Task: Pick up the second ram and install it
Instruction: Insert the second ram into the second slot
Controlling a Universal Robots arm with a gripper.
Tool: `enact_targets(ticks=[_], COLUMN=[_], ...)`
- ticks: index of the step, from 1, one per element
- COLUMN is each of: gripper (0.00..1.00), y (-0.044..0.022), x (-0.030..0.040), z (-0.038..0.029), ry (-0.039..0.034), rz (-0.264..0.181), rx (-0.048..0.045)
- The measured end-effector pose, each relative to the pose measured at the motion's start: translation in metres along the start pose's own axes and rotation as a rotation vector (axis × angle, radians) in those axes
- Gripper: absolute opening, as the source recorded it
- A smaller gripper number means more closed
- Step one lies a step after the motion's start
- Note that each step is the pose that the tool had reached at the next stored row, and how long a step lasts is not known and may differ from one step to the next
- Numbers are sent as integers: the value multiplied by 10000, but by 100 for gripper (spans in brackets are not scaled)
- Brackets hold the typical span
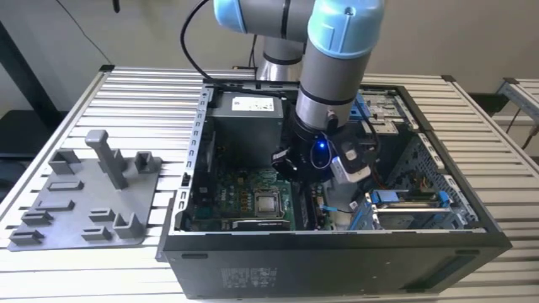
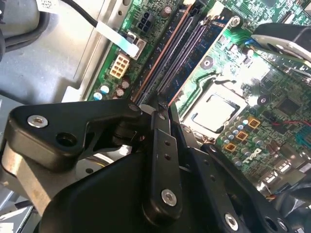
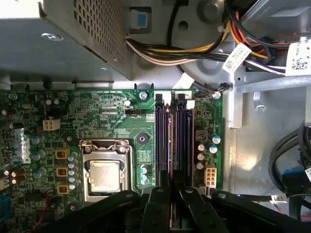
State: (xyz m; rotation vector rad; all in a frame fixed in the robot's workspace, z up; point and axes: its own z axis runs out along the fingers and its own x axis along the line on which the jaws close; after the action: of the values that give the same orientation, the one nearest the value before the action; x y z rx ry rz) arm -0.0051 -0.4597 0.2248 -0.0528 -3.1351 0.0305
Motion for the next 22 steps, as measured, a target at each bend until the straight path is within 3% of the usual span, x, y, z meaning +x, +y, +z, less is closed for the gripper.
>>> enact_targets(ticks=[22], gripper=[14], y=[23], x=[-2], z=[40], ry=[0], rz=[1], rx=[-5])
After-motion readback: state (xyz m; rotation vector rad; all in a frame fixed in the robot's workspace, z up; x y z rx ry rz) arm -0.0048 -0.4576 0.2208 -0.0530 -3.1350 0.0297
